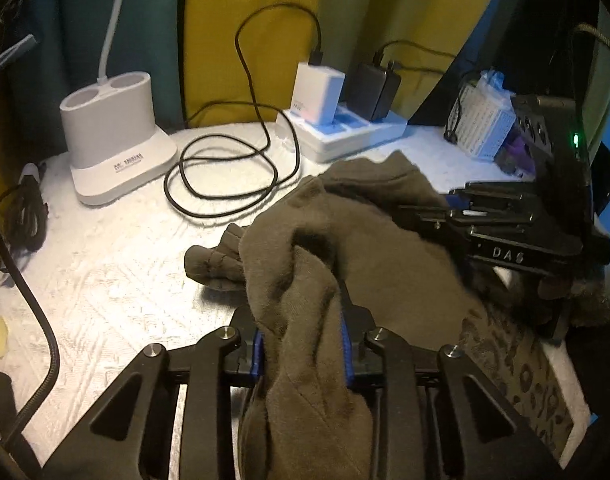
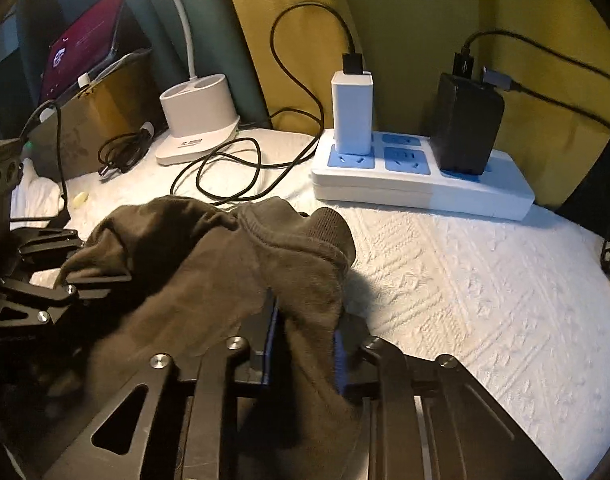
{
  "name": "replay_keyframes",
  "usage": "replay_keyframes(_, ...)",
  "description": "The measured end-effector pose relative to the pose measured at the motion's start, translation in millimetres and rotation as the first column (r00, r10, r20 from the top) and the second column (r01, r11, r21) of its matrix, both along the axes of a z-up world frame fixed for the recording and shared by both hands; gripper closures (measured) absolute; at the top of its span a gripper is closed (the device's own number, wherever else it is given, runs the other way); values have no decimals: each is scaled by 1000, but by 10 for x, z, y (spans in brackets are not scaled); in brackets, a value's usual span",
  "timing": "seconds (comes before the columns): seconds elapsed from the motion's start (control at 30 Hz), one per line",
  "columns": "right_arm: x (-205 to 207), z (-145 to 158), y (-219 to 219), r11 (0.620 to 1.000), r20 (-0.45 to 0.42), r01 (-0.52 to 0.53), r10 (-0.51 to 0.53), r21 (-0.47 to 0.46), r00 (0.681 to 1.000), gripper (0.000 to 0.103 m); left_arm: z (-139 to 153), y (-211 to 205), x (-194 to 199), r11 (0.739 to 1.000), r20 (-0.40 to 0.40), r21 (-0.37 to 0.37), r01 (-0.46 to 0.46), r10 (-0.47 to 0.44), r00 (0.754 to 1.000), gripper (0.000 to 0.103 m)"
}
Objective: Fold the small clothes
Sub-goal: 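Lift the folded shirt off the bed with both grippers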
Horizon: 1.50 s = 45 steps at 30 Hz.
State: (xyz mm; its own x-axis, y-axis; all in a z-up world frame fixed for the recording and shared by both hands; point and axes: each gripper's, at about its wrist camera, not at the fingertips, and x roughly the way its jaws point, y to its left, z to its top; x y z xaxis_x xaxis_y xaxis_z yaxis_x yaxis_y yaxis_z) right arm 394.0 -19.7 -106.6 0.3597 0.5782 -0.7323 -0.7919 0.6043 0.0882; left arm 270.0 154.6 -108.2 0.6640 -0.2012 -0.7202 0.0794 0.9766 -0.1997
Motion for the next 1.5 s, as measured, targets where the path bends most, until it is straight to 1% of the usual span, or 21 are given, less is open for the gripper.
replay_keyframes(0.13, -92, 138, -67, 1000, 22, 6, -7, 30, 1000, 86, 182, -12, -111, 1000, 54, -4, -6, 6, 999, 76)
replay_keyframes(0.3, -296, 428, -213, 997, 77, 8, -14, 79, 997, 87, 429, -100, -275, 1000, 114, 13, -1, 0, 993, 77)
replay_keyframes(0.47, -569, 727, -396, 991, 131, 9, -27, 132, 991, 87, 685, -209, -482, 999, 184, 38, 4, -11, 983, 77)
replay_keyframes(0.57, -747, 905, -523, 987, 165, 7, -34, 161, 986, 87, 813, -258, -608, 999, 218, 39, 3, -11, 976, 77)
replay_keyframes(0.8, -1143, 1233, -784, 979, 240, 0, -51, 206, 969, 88, 1082, -342, -931, 999, 292, 50, -11, -4, 956, 77)
replay_keyframes(0.97, -1399, 1414, -925, 973, 281, 0, -67, 233, 957, 88, 1227, -431, -1125, 998, 335, 64, 2, -24, 942, 77)
replay_keyframes(1.07, -1561, 1493, -982, 969, 303, -4, -73, 245, 950, 88, 1302, -434, -1238, 999, 354, 38, 9, -22, 935, 77)
replay_keyframes(1.2, -1778, 1603, -1042, 966, 334, -11, -79, 259, 939, 88, 1390, -454, -1405, 999, 383, 40, 6, -21, 924, 77)
replay_keyframes(1.33, -1981, 1729, -1118, 963, 370, -26, -78, 268, 926, 88, 1474, -507, -1592, 999, 418, 52, 8, -29, 908, 77)
replay_keyframes(1.37, -2035, 1767, -1141, 962, 380, -30, -78, 270, 922, 88, 1497, -516, -1630, 999, 426, 52, 8, -30, 904, 80)
replay_keyframes(1.5, -2227, 1890, -1209, 960, 416, -37, -85, 277, 905, 88, 1615, -578, -1799, 997, 462, 70, 12, -43, 886, 80)
